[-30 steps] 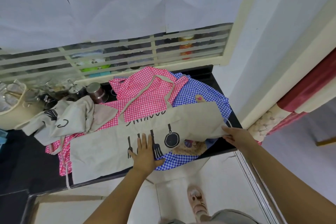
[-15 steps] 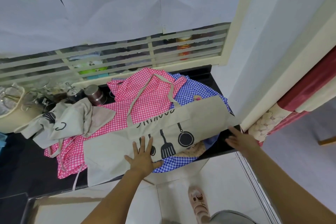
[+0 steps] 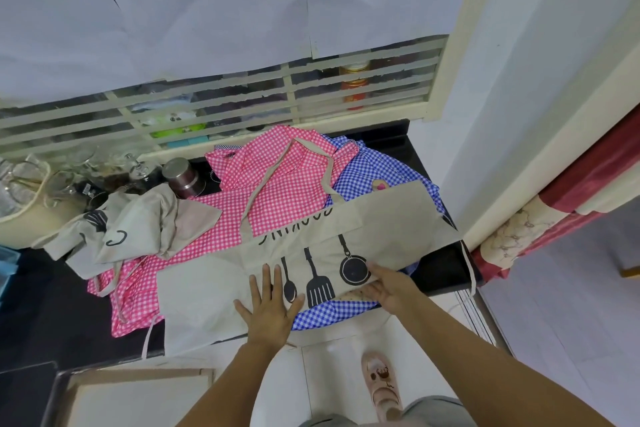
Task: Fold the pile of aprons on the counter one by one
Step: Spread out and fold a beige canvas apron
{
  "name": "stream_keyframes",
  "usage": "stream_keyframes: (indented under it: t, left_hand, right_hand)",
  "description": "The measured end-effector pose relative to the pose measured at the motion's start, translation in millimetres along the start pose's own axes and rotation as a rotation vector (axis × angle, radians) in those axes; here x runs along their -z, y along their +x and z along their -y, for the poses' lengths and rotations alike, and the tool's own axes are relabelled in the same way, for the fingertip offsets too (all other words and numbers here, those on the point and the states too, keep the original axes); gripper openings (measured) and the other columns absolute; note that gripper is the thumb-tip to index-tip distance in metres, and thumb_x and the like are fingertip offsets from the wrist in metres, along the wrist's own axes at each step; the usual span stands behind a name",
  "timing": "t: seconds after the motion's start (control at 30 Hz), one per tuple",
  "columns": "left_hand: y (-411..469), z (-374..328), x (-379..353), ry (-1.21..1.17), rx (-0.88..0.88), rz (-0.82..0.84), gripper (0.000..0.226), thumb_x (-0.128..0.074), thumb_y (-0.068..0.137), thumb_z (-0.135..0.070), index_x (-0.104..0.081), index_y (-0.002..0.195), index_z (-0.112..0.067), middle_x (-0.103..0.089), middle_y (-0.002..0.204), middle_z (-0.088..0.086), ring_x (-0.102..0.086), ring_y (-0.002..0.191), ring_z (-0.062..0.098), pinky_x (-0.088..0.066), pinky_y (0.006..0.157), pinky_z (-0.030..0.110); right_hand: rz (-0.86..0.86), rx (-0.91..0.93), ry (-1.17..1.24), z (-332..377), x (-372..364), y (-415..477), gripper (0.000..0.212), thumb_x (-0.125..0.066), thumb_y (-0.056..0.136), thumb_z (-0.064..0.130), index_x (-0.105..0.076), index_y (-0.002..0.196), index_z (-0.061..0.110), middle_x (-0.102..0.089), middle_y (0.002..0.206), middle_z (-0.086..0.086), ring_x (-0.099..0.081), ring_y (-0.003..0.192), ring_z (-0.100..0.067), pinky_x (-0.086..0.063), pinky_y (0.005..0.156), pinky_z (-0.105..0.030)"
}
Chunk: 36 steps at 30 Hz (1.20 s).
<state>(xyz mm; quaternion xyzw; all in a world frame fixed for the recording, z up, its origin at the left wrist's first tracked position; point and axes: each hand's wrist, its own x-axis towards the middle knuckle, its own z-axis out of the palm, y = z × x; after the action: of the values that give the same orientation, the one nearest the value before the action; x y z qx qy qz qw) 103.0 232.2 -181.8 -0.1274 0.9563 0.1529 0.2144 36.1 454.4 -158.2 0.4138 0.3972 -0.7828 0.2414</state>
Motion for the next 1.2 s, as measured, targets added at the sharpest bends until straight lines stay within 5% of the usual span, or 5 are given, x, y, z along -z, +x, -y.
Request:
stream_keyframes:
  t: [0.27, 0.43, 0.7, 0.87, 1.2]
  left_hand:
    - [4.8, -5.7, 2.8, 0.054, 0.018, 0.028, 0.125, 0.038, 0.036, -0.087, 0.03, 0.141, -0.02, 0.038, 0.148, -0.004, 0.029, 0.142, 0.025, 0.008, 0.11, 0.063]
    - [15.3, -33.9, 13.8, 0.028, -0.1, -0.103, 0.113, 0.021, 0.066, -0.084, 0.002, 0.153, -0.013, 0.01, 0.16, 0.011, 0.006, 0.147, 0.037, -0.001, 0.112, 0.063]
    - [50.5, -91.4, 12.3, 0.101, -0.156, -0.049, 0.11, 0.034, 0.046, -0.087, 0.035, 0.139, -0.028, 0.046, 0.141, 0.001, 0.037, 0.132, 0.03, 0.007, 0.109, 0.066]
    - [76.6, -123.2, 15.9, 0.069, -0.062, 0.008, 0.116, 0.015, 0.048, -0.096, 0.035, 0.139, -0.027, 0.038, 0.15, 0.005, 0.032, 0.139, 0.034, 0.003, 0.106, 0.071]
    - [70.1, -109.6, 70.8, -0.608, -0.093, 0.138, 0.084, -0.052, 0.087, -0.062, -0.01, 0.153, -0.031, -0.005, 0.161, -0.002, -0.001, 0.148, 0.022, -0.005, 0.117, 0.052]
  right_hand:
    - [-0.095, 0.225, 0.18, 70.4, 55.7, 7.8, 0.031, -0.053, 0.096, 0.01, -0.055, 0.126, 0.003, -0.072, 0.069, 0.0, -0.068, 0.054, -0.008, -0.055, 0.052, -0.018]
    - [0.069, 0.214, 0.149, 83.6, 51.8, 10.6, 0.035, -0.058, 0.093, 0.022, -0.055, 0.127, 0.012, -0.067, 0.112, -0.008, -0.062, 0.102, -0.019, -0.059, 0.068, -0.025]
    - [0.131, 0.26, 0.109, 114.4, 40.6, 12.5, 0.019, -0.051, 0.096, 0.02, -0.064, 0.106, 0.011, -0.074, 0.084, -0.006, -0.06, 0.093, -0.021, -0.058, 0.06, -0.027]
    - [0.194, 0.432, -0.041, 145.1, 41.3, 5.0, 0.056, -0.093, 0.038, 0.052, -0.076, 0.078, 0.016, -0.058, 0.081, -0.012, -0.053, 0.074, -0.022, -0.051, 0.075, -0.034]
    - [0.323, 0.66, -0.589, 117.6, -26.6, -85.0, 0.025, -0.052, 0.094, 0.033, -0.062, 0.096, 0.011, -0.065, 0.066, 0.012, -0.062, 0.065, -0.004, -0.047, 0.061, -0.014]
